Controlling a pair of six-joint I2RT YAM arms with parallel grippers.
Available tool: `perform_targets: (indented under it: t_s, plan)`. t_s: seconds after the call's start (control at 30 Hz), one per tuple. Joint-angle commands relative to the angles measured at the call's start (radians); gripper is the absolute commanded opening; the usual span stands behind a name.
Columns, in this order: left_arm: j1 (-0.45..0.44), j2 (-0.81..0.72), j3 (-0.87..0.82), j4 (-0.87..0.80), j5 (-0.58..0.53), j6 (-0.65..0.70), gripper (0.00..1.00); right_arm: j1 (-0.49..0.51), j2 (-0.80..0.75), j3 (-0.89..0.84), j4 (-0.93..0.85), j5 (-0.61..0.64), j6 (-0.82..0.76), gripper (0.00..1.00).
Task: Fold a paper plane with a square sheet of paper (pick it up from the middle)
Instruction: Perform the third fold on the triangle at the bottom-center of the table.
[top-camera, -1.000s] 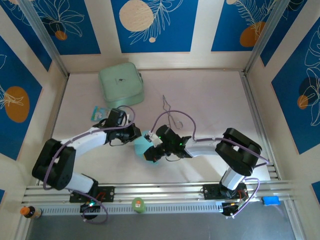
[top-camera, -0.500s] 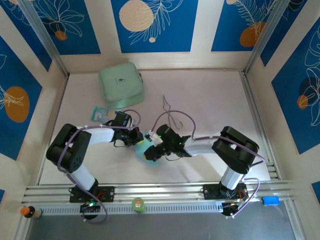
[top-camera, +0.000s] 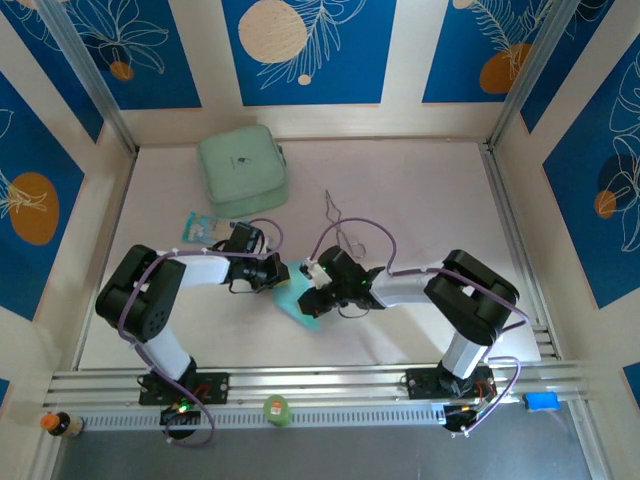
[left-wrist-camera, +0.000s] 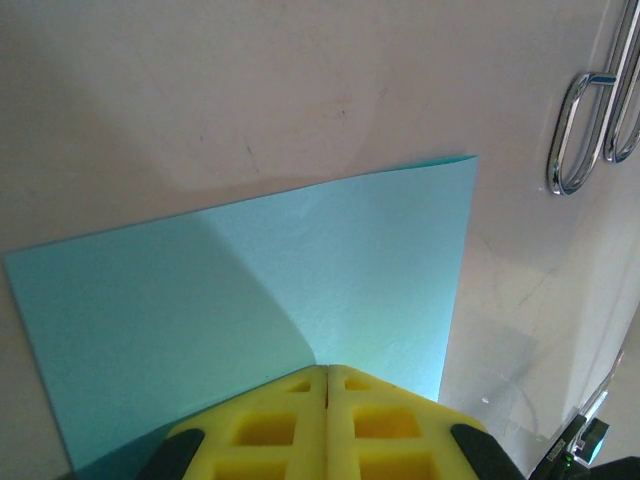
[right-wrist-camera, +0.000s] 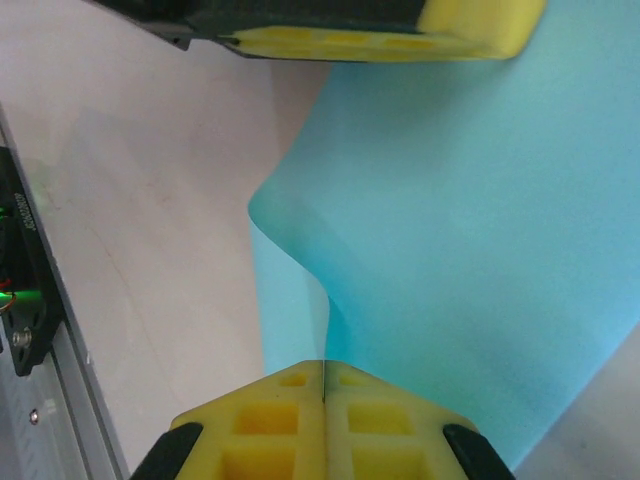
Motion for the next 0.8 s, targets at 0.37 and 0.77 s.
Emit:
perform_targets:
  t_s: [0.37, 0.77]
  plan:
    - [-0.005, 0.043, 0.003, -0.063, -0.033, 0.019, 0.05, -0.032, 0.035, 0.069, -0.108, 0.029, -0.091, 0.02]
    - [-0.005, 0.046, 0.006, -0.067, -0.034, 0.020, 0.05, -0.032, 0.049, 0.095, -0.131, 0.051, -0.108, 0.02]
